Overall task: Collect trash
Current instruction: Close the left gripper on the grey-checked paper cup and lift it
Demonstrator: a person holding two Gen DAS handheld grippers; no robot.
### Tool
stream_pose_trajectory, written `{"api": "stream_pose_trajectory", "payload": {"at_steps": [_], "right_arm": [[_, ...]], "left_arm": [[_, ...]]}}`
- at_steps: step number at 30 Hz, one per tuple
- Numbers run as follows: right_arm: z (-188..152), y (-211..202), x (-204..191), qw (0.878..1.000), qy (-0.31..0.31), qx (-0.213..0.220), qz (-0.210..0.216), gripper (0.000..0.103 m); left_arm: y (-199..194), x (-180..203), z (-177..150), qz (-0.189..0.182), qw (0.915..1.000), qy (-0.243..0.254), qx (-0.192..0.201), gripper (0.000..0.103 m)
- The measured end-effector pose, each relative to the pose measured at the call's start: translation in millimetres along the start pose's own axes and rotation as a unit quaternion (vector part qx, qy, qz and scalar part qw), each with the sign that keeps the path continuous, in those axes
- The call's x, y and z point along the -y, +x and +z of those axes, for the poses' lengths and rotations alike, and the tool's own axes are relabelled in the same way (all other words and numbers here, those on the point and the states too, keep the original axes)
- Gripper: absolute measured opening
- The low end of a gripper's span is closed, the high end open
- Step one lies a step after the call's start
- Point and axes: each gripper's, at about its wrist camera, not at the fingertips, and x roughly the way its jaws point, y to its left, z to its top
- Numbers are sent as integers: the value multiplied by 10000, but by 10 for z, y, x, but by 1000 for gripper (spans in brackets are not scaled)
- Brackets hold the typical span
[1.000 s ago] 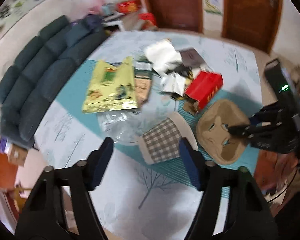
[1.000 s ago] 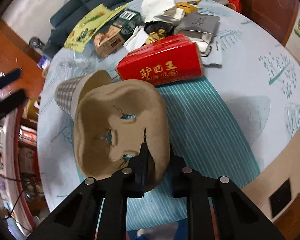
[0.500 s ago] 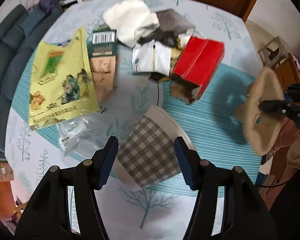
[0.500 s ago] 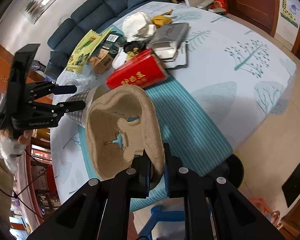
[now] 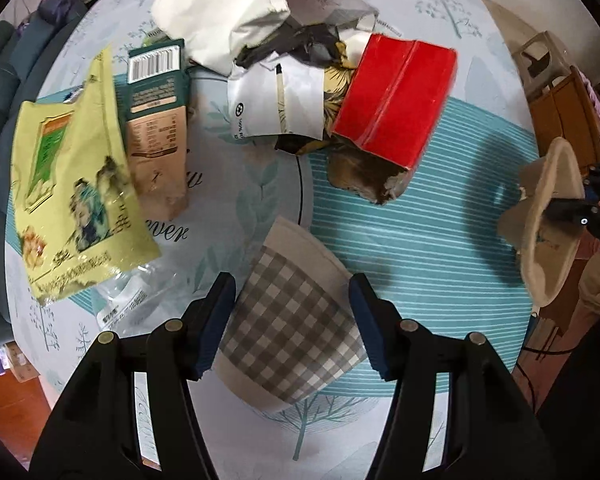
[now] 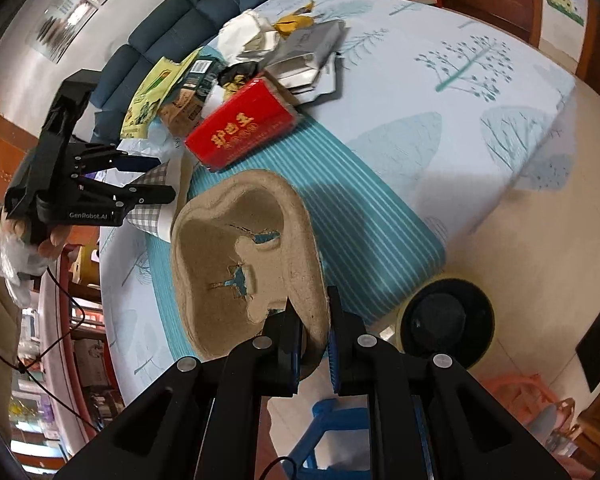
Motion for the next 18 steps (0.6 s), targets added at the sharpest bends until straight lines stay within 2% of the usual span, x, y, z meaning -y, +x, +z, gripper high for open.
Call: {"api": "stream_pose_trajectory", "payload": {"at_steps": [7, 11, 13, 16, 18], "right_arm": [[-61, -59, 210, 9997, 245, 7, 83, 11], [-74, -68, 296, 9993, 343, 10, 160, 11], [-83, -68, 318, 9991, 367, 5, 197, 11], [-94, -76, 319, 9991, 354, 18, 228, 11], [-111, -92, 312, 9990, 353, 30, 271, 11]], "left_arm": [[166, -86, 172, -275, 9985, -141, -455, 58], [168, -182, 156, -451, 9967, -465, -480, 58], [132, -173, 95, -431, 9970, -527, -366, 57], [73, -135, -31, -287, 9972, -649, -240, 48], [-29, -131, -108, -330, 9963, -791, -62, 35]]}}
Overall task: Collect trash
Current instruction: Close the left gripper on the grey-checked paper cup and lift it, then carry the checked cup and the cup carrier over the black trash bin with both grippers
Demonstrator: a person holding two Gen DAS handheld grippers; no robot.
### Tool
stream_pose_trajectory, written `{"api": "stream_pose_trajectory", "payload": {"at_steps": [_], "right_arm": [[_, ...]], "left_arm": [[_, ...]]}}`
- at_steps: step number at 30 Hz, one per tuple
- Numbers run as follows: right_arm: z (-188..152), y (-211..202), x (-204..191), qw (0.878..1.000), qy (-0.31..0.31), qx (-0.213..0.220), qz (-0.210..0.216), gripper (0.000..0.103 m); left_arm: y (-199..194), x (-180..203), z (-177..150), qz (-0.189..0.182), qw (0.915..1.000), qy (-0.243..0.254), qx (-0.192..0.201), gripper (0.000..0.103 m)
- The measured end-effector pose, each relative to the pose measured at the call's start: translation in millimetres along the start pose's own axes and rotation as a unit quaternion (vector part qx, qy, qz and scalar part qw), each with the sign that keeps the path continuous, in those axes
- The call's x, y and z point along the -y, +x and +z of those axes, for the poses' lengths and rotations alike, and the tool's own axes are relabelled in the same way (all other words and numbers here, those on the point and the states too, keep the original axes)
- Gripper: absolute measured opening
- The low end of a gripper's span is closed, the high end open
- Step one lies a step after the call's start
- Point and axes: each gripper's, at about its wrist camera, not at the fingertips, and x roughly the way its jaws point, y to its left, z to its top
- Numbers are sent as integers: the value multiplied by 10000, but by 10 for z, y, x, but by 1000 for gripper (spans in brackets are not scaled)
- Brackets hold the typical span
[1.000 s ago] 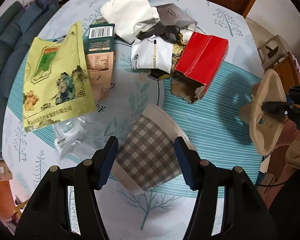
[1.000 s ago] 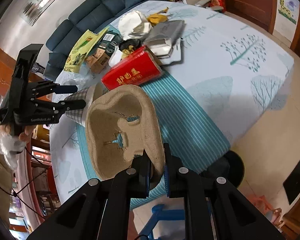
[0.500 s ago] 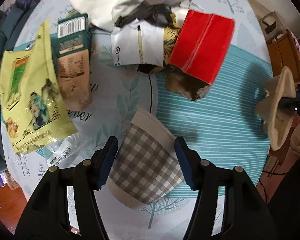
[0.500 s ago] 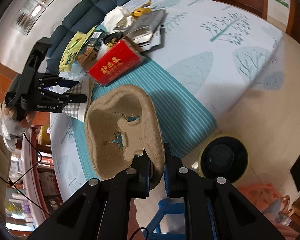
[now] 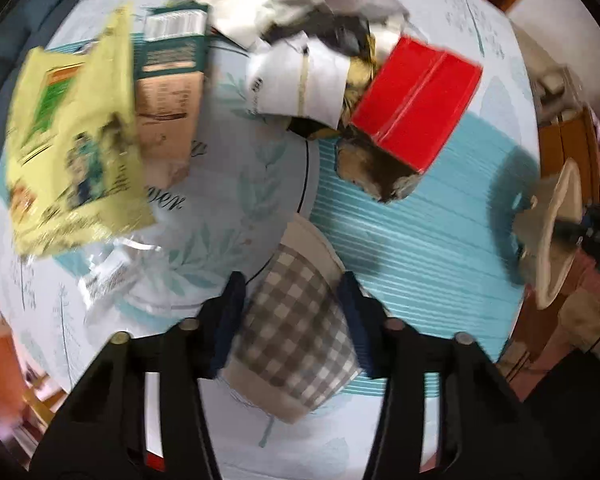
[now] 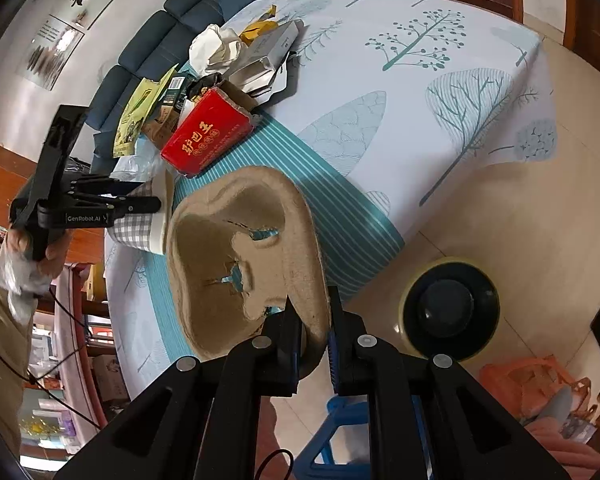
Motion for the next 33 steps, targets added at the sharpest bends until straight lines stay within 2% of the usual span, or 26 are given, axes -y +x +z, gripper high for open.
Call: {"api": "stream_pose_trajectory", "payload": {"at_steps": [2, 4, 5, 9, 12, 16, 23, 28, 31, 33], "right_arm": [[-15, -12, -20, 10000, -25, 11, 19, 11], [-38, -24, -34, 10000, -52, 19, 36, 11], [-54, -29, -38, 10000, -58, 19, 50, 11], [-124, -69, -49, 9999, -72, 31, 118, 11], [-171, -125, -71, 9998, -125, 59, 147, 11], [-204, -178, -72, 9997, -139, 93, 166, 11], [-242, -199, -106, 9994, -161, 90, 276, 11], [-260, -200, -154, 9991, -211, 77, 359, 11], [-272, -205, -165, 9990, -229, 68, 387, 11], [-278, -201, -169, 9989, -225, 54, 415, 11]], "left_arm": [[-129, 1, -87, 16, 9996, -191, 208, 24], [-216, 16, -174, 109, 9988, -347, 317, 2], [-220, 95, -226, 208, 9986, -371, 299, 0], [9, 198, -426, 506, 9973, -536, -63, 0], [201, 184, -534, 303, 9955, -786, -436, 0], [82, 176, -627, 35, 9951, -978, -148, 0], [-204, 86, -916, 5, 9887, -1485, 218, 0], [-315, 154, -1150, -30, 9835, -1761, 417, 1], [-464, 179, -1306, 18, 9777, -1987, 686, 10], [-620, 253, -1455, -18, 9719, -2175, 901, 30]]}}
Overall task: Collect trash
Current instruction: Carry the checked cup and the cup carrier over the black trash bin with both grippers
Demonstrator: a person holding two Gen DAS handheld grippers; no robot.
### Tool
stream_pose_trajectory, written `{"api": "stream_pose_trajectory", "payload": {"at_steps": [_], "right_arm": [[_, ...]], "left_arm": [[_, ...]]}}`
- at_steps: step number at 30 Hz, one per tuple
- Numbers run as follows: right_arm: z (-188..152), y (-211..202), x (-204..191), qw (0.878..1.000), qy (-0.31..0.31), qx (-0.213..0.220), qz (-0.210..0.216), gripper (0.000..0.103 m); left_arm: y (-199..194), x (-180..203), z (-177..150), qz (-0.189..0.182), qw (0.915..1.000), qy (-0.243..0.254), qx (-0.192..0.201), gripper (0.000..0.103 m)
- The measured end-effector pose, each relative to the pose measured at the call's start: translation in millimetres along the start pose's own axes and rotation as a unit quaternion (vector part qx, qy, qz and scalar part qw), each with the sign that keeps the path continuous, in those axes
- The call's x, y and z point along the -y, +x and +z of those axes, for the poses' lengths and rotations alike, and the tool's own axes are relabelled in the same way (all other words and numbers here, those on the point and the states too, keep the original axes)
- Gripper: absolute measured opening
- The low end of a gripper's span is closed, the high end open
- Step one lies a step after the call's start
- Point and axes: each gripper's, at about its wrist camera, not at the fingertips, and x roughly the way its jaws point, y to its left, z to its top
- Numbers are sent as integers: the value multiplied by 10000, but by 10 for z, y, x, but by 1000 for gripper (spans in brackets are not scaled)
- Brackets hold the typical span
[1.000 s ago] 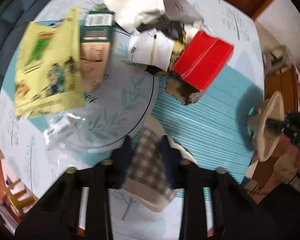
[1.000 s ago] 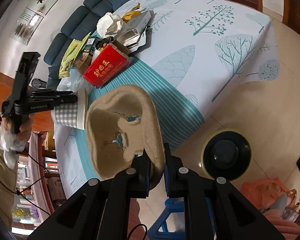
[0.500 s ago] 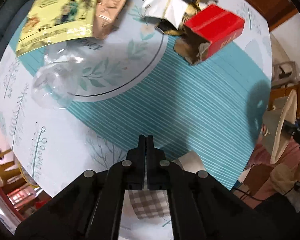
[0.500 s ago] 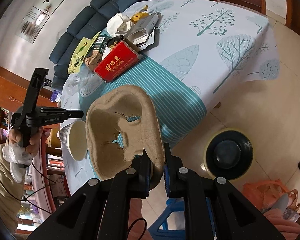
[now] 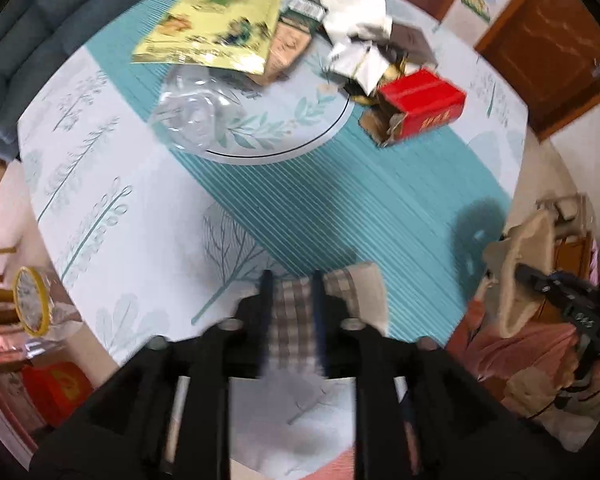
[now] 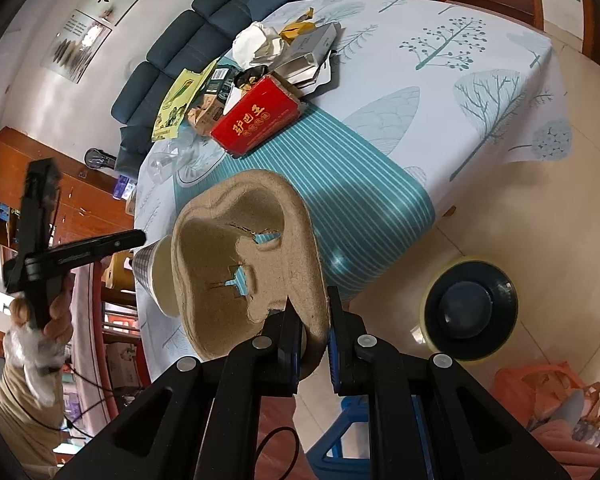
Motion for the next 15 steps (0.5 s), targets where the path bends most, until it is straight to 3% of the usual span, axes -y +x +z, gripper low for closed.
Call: {"api": "stream_pose_trajectory", "payload": {"at_steps": [2, 8, 12, 15], "right_arm": [[-8, 7, -11, 10000, -11, -17, 22, 11], [-25, 33, -67, 9999, -97, -69, 83, 11], [-34, 35, -72, 9998, -114, -99, 106, 11], [-38, 39, -59, 9998, -94, -126, 128, 11]], "left_arm": [[-141, -25, -66, -75, 9995, -223, 203, 43], [-330, -98, -223, -214, 9911, -1221, 487, 44], [-149, -306, -470, -639, 9709, -2293, 281, 44], [-2, -374, -627, -1018, 9540, -2806, 269, 44]]}}
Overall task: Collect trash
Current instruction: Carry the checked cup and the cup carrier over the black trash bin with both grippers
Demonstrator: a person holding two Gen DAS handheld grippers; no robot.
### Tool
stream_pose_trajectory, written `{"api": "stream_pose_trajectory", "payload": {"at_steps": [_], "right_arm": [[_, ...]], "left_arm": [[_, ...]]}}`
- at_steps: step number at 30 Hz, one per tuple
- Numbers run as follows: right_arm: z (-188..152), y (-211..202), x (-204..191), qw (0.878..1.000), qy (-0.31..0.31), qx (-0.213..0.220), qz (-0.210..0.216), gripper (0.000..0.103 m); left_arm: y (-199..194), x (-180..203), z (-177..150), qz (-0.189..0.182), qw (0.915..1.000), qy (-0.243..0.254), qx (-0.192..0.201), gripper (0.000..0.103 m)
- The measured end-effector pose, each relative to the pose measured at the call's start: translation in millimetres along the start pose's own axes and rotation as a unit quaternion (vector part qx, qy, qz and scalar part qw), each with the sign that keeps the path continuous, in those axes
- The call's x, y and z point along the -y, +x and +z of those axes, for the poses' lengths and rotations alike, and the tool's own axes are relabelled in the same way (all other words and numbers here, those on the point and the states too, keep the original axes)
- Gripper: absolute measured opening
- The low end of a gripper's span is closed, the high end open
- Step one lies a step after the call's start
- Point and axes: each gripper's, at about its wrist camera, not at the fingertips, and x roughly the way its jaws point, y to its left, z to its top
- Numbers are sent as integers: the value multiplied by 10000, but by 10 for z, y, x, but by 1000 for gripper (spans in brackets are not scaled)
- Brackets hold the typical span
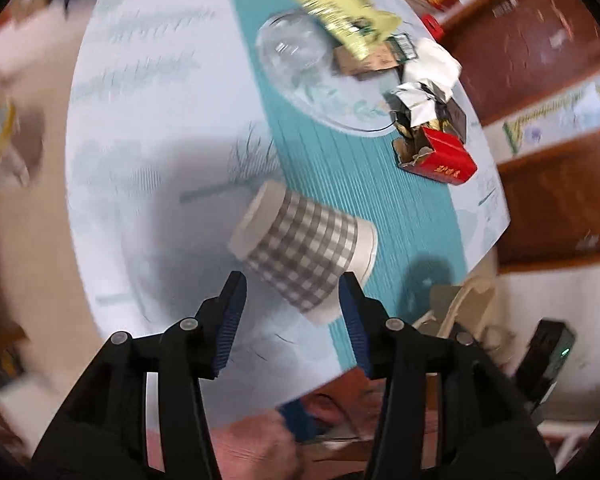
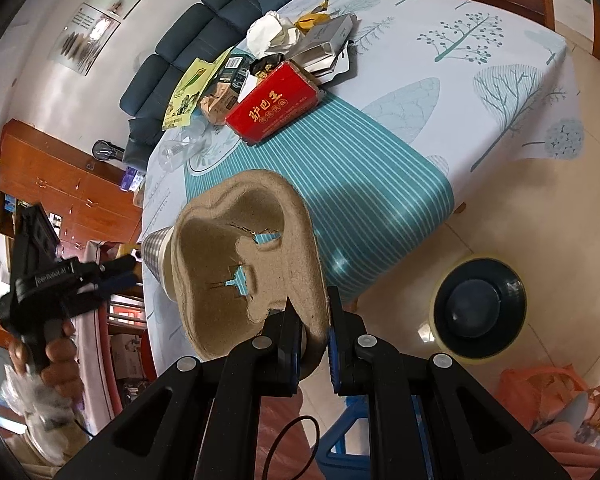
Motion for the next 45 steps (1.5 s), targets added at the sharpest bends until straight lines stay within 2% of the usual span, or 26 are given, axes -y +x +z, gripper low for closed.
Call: {"api": "stream_pose_trajectory", "payload": {"at_steps": [5, 7, 11, 15, 18, 29, 31, 32, 34, 38, 43, 45], "right_arm": [[-7, 30, -22, 10000, -40, -56, -2, 11], [-5, 46, -47, 9999, -75, -80, -3, 11], [-5, 80, -107, 9998, -152, -112, -16, 11], [-12, 117, -135, 9997, -181, -151, -26, 11], [-16, 144, -133, 9997, -173, -184, -43, 11], [4, 204, -69, 9996, -73, -247, -124, 11], [2, 195, -45, 9996, -45, -241, -136, 11], [-5, 181, -35, 9996, -36, -235, -140, 11], [-15, 147, -11, 9997, -22, -206, -158, 11], [-24, 59, 44, 9997, 13, -137, -204, 11], [-58, -114, 135, 9992, 22, -1, -403, 11], [-83, -195, 200, 9987, 51, 65, -501, 11]], "left_arm": [[152, -157, -180, -584, 9958, -700, 55, 46], [208, -188, -229, -694, 9936, -892, 29, 54], [342, -234, -281, -936, 9880, -1227, -27, 55], [357, -251, -261, -1120, 9831, -1443, 154, 55], [362, -251, -216, -1165, 9806, -1557, 267, 55], [545, -121, -49, -976, 9791, -1749, 346, 55], [535, -85, -36, -897, 9802, -1708, 437, 52], [526, -75, -32, -830, 9808, -1696, 486, 45], [509, -47, -26, -698, 9829, -1616, 541, 39], [456, 116, -23, -409, 9911, -1101, 631, 24], [340, 422, -108, -298, 9970, -385, 600, 22], [281, 625, -184, -267, 9982, 68, 530, 22]]}}
